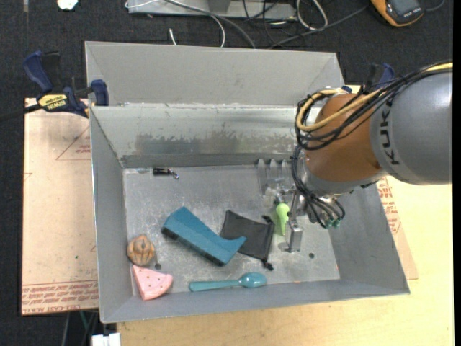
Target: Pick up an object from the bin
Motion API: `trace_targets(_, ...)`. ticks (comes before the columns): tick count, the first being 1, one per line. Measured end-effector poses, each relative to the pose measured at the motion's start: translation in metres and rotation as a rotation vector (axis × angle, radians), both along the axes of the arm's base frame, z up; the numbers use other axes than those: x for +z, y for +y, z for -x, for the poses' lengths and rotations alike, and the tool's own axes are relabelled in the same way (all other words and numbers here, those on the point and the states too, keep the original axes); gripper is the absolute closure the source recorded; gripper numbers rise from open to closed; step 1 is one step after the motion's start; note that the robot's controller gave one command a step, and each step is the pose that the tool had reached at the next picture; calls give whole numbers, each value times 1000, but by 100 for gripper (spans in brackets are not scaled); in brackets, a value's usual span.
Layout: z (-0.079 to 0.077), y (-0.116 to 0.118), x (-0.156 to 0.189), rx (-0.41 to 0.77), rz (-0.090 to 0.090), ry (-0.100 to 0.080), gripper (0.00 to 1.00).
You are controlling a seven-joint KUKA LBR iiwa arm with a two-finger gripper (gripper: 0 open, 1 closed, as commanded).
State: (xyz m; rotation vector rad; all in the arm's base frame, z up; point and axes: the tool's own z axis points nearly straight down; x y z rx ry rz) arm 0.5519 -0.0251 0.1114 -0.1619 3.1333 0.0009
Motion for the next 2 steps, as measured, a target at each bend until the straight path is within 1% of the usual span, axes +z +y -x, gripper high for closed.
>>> trace_targets(1,6,43,15,-251,1,-9,0)
trace_targets(2,32,38,-4,32,-1,0,0)
